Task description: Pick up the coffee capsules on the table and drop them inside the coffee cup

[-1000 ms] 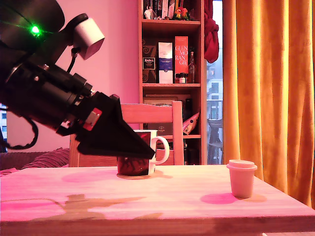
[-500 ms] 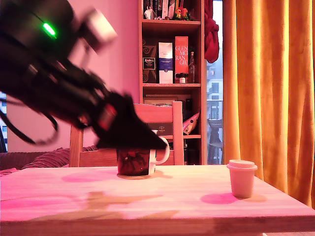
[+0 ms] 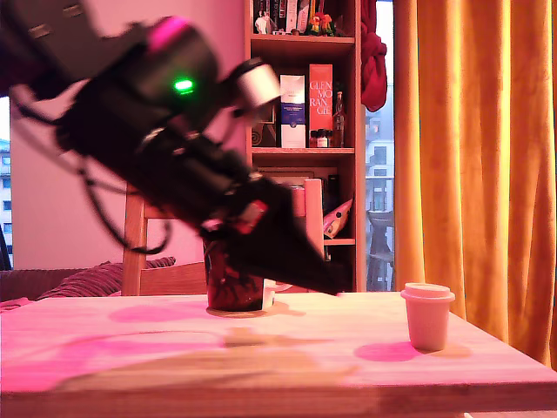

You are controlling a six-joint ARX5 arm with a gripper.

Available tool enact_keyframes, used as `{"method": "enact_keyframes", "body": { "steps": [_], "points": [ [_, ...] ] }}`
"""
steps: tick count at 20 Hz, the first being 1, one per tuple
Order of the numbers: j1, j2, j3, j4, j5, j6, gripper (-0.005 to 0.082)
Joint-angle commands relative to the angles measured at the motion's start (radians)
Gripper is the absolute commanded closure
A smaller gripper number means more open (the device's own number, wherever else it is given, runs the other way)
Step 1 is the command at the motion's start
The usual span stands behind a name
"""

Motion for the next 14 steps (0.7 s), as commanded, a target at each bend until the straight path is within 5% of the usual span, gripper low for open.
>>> {"method": "enact_keyframes", "body": {
  "steps": [1,6,14],
  "points": [
    [-0.021,0.035,0.016,-0.025,0.008,0.024,0.0272],
    [-0.061,0.08,0.068,-0.093,-0.007,0.036,0.0272],
    [-0.074,0.125,0.154,-0.149,-0.014,-0.019,0.0272]
  ]
}}
